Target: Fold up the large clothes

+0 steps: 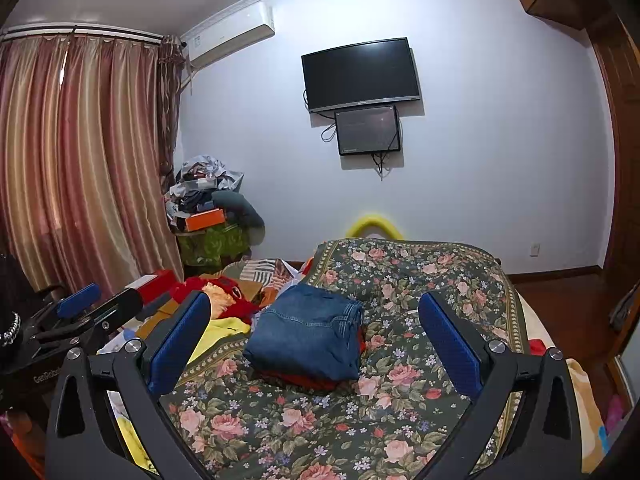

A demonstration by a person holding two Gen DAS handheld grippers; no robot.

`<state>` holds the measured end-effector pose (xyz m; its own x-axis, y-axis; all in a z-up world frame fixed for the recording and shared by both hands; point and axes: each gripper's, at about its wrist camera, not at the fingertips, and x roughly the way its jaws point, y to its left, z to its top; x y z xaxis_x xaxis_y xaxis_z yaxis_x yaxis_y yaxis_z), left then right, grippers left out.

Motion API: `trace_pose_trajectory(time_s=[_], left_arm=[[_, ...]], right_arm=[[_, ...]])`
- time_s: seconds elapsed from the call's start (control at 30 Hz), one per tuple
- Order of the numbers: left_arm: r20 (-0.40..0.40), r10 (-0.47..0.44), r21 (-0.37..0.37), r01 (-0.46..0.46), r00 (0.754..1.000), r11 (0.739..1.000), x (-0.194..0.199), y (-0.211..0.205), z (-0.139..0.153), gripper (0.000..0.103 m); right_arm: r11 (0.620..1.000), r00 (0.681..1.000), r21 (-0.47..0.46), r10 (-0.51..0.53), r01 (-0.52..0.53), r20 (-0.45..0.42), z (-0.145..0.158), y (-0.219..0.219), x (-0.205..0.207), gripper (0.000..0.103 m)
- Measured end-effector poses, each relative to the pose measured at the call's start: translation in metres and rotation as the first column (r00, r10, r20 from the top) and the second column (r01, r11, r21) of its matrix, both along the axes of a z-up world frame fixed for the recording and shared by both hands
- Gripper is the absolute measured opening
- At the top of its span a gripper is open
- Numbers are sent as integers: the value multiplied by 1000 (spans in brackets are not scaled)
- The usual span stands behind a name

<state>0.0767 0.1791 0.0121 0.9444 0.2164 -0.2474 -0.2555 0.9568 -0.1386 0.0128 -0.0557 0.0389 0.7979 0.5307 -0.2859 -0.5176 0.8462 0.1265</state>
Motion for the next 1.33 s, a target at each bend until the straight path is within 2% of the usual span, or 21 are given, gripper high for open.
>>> trace_pose_trajectory(time_s=[0.47, 0.93, 1.33], left_arm=[[5, -44, 9, 44, 999, 999, 2, -5, 1, 102], [1, -44, 40, 43, 999, 998, 1, -13, 0, 102], [-12, -45, 30, 45, 999, 999, 3, -11, -2, 102]], right_arm=[[1000, 1000, 3, -4, 4, 0, 1, -2, 0, 103], [1000, 1000, -4, -5, 5, -4, 1, -2, 0, 103], [1000, 1000, -7, -8, 8, -6, 0, -1, 0, 103]])
